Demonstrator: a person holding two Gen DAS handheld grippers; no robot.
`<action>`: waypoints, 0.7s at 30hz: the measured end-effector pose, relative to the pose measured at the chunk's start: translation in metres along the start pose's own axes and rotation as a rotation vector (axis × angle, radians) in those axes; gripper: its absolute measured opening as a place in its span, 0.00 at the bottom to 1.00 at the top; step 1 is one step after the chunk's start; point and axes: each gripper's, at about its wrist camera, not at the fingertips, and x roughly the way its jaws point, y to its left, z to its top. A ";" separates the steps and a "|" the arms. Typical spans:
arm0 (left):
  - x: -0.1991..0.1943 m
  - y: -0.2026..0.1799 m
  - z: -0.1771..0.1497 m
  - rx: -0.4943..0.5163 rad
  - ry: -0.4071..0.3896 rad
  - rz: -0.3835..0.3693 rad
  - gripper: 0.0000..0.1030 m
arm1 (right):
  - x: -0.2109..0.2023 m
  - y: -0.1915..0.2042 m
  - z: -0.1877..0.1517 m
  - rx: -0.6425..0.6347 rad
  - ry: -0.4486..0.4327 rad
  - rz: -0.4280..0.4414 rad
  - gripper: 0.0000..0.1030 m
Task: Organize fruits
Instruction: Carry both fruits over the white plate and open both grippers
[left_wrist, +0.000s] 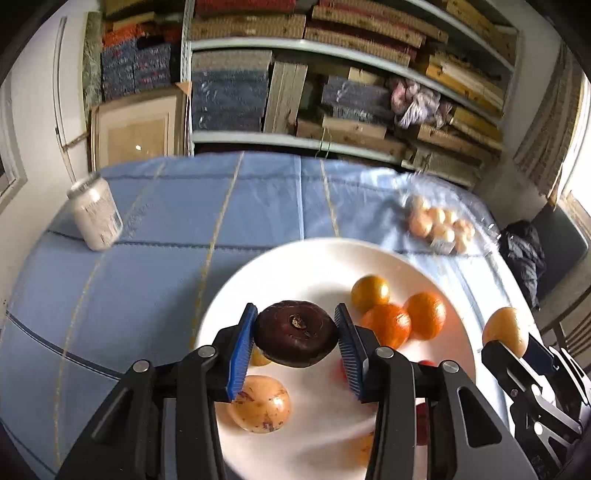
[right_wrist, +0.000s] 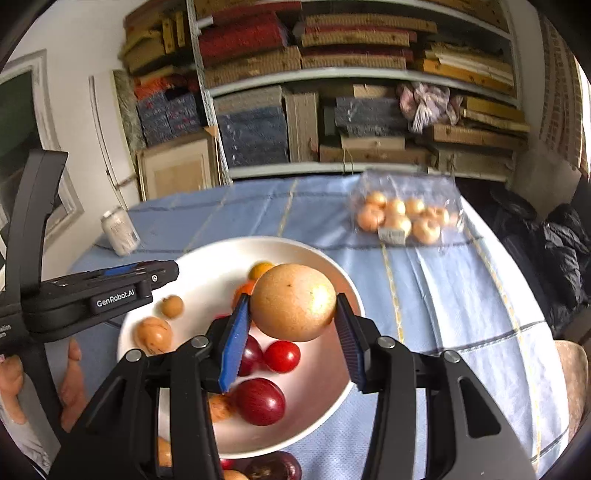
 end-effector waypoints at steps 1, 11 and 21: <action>0.003 0.001 -0.001 -0.001 0.008 0.001 0.42 | 0.003 -0.002 -0.003 -0.003 0.007 -0.001 0.44; 0.028 0.001 -0.007 0.016 0.066 0.012 0.42 | 0.025 -0.006 -0.013 -0.004 0.052 -0.010 0.44; 0.015 0.000 -0.003 0.010 0.019 0.019 0.58 | 0.020 -0.005 -0.012 0.004 0.034 0.008 0.53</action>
